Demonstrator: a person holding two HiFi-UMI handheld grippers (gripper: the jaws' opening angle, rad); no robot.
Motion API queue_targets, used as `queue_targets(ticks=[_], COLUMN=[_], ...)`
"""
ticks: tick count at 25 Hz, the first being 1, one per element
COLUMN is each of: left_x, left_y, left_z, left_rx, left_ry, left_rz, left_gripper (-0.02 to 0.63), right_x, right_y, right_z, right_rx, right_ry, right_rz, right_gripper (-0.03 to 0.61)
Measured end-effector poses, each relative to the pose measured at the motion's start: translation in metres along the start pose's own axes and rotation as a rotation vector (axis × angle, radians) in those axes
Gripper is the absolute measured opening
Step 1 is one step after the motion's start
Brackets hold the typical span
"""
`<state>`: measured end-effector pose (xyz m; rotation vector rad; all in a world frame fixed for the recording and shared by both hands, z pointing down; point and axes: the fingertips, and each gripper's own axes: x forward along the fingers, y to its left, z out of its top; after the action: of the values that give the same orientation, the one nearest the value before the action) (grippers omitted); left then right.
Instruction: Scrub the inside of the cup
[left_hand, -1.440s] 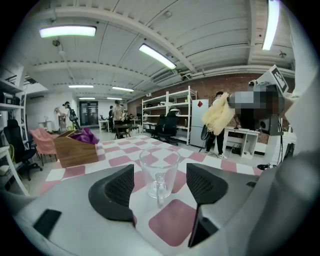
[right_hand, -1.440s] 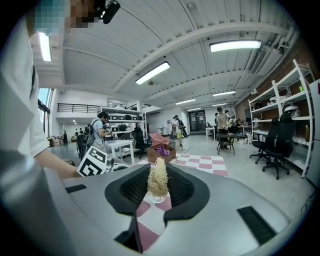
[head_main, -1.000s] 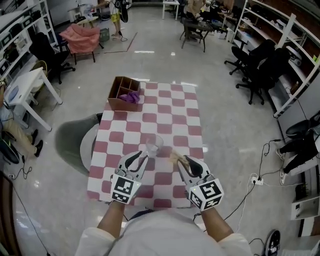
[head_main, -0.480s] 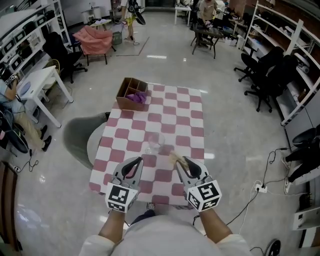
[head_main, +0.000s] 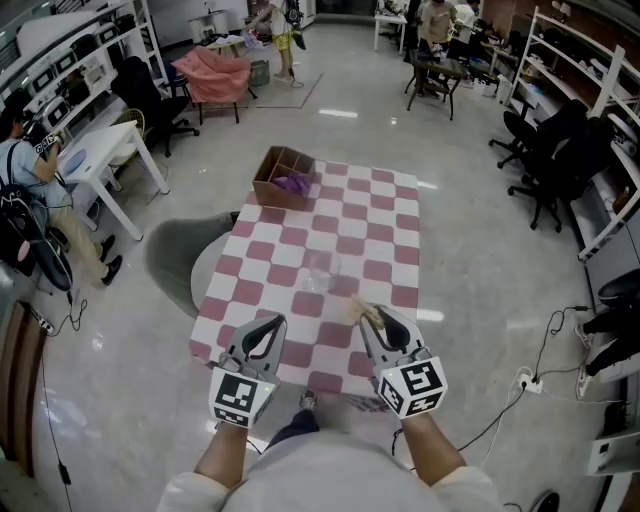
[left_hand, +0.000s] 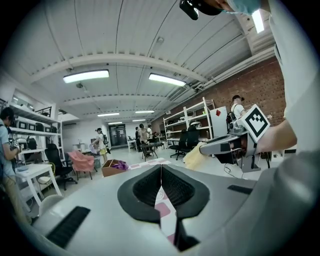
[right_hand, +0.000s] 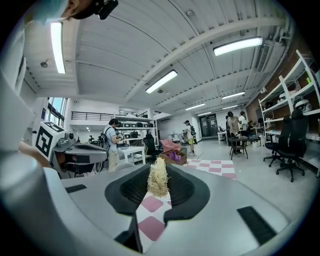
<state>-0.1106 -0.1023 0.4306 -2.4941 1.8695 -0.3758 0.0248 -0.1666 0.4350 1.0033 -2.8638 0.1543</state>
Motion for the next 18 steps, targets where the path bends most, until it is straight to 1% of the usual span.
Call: queue_targets(ticks=[7, 18], left_x=[-0.024, -0.052], left_y=[-0.021, -0.045], left_z=[0.010, 0.006], left_rx=[0.020, 0.014], left_ry=[-0.034, -0.027], left_rz=[0.017, 0.046], left_gripper=[0.032, 0.032], right_x=[-0.021, -0.053], right_y=[0.012, 0.019], right_z=[-0.001, -0.007], right_rx=[-0.006, -0.010], right_ry=[-0.007, -0.018], right_rz=[0.019, 0.005], right_gripper=[0.106, 0.106])
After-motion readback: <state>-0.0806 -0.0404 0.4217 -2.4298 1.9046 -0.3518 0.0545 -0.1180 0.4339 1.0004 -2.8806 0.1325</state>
